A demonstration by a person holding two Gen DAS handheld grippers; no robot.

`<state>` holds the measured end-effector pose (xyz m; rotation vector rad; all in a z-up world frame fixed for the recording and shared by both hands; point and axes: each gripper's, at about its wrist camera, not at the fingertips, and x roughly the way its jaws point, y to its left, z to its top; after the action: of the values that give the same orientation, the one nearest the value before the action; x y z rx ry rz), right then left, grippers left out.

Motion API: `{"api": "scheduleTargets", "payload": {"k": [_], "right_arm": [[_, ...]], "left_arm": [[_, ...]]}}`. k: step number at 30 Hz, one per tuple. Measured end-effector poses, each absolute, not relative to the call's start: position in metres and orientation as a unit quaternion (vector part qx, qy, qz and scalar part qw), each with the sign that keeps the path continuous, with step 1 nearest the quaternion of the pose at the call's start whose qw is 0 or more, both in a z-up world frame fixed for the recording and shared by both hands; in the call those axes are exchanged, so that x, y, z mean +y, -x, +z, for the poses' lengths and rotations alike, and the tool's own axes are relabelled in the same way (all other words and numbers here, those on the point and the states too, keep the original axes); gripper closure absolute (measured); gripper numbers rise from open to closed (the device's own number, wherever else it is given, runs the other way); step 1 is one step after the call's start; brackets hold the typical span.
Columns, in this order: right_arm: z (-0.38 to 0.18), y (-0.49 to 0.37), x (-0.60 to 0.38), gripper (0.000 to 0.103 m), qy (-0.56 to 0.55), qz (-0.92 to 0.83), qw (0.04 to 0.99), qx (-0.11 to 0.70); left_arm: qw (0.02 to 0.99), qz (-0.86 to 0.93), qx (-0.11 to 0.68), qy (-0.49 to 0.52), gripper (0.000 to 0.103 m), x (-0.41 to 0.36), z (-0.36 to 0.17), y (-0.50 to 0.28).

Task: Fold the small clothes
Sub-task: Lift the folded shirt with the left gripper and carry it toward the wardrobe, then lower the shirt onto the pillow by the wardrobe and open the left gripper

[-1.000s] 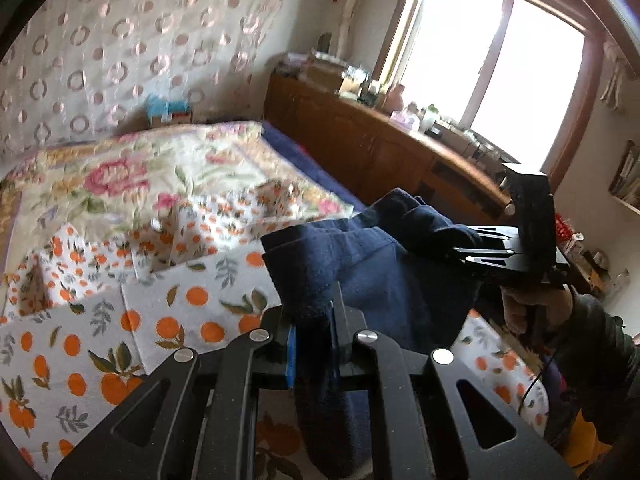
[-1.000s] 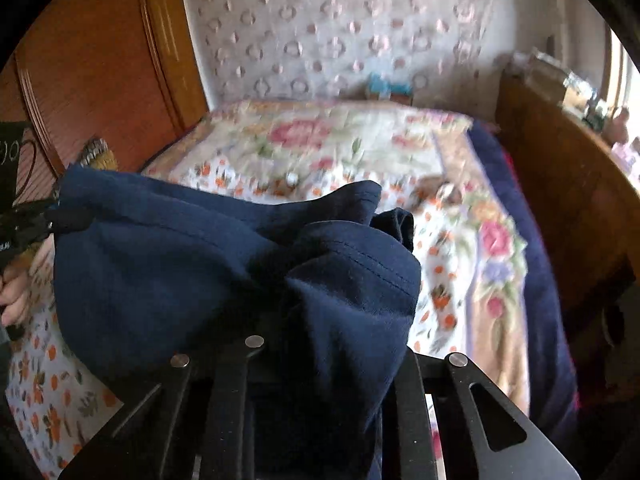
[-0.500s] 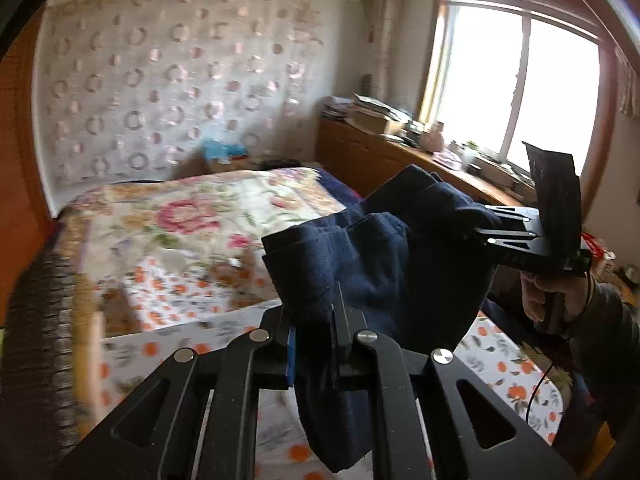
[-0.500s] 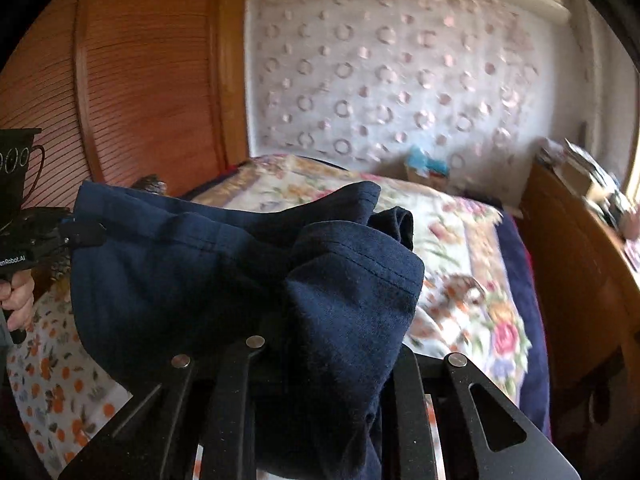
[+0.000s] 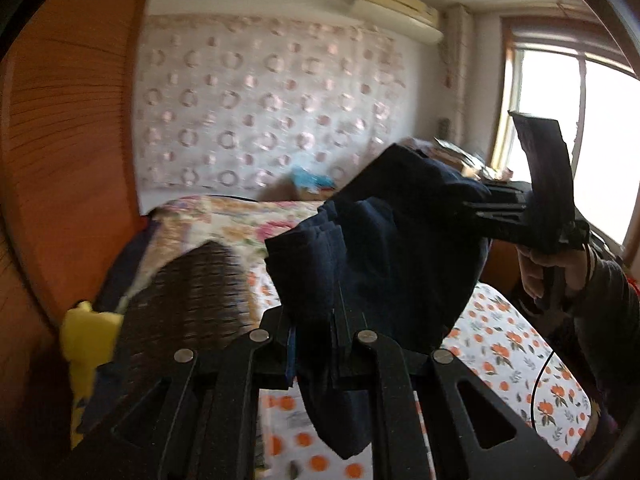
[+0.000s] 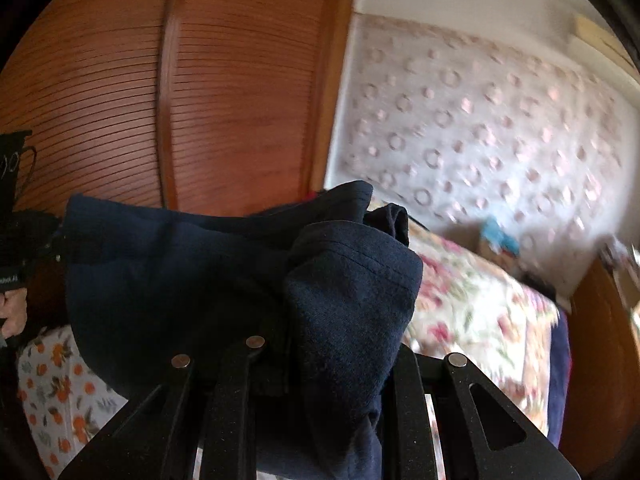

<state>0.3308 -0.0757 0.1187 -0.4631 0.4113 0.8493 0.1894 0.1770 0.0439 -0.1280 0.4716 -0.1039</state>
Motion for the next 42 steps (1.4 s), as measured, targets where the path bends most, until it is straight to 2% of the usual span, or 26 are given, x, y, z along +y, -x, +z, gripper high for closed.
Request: {"api": "scheduleTargets", "payload": {"k": [12, 17, 22, 23, 24, 26, 35, 41, 42], "right_arm": [[0.099, -0.346, 0.069, 0.084, 0.323, 0.466, 0.807, 0.168], [0.067, -0.361, 0.11, 0.083, 0.331, 0.473, 0.797, 0.178], [0.046, -0.382, 0.161, 0.078, 0.336, 0.449, 0.798, 0.221], [0.046, -0.385, 0.165, 0.073, 0.335, 0.442, 0.802, 0.22], [0.047, -0.387, 0.167, 0.062, 0.337, 0.431, 0.808, 0.218], [0.047, -0.385, 0.166, 0.055, 0.336, 0.425, 0.814, 0.209], [0.027, -0.387, 0.129, 0.053, 0.257, 0.468, 0.818, 0.214], [0.047, -0.404, 0.145, 0.053, 0.227, 0.461, 0.835, 0.199], [0.048, -0.405, 0.145, 0.053, 0.221, 0.465, 0.833, 0.203]], "left_arm": [[0.969, 0.042, 0.218, 0.106, 0.09, 0.239, -0.007, -0.14], [0.963, 0.068, 0.227, 0.126, 0.09, 0.251, -0.035, -0.136], [0.952, 0.095, 0.255, 0.139, 0.09, 0.257, -0.066, -0.142], [0.951, 0.097, 0.258, 0.139, 0.09, 0.257, -0.069, -0.143], [0.95, 0.1, 0.26, 0.139, 0.09, 0.258, -0.071, -0.144], [0.948, 0.104, 0.265, 0.143, 0.09, 0.262, -0.073, -0.141], [0.949, 0.097, 0.268, 0.132, 0.09, 0.266, -0.06, -0.132], [0.949, 0.098, 0.273, 0.12, 0.09, 0.264, -0.055, -0.124], [0.95, 0.099, 0.272, 0.117, 0.083, 0.263, -0.053, -0.122]]}}
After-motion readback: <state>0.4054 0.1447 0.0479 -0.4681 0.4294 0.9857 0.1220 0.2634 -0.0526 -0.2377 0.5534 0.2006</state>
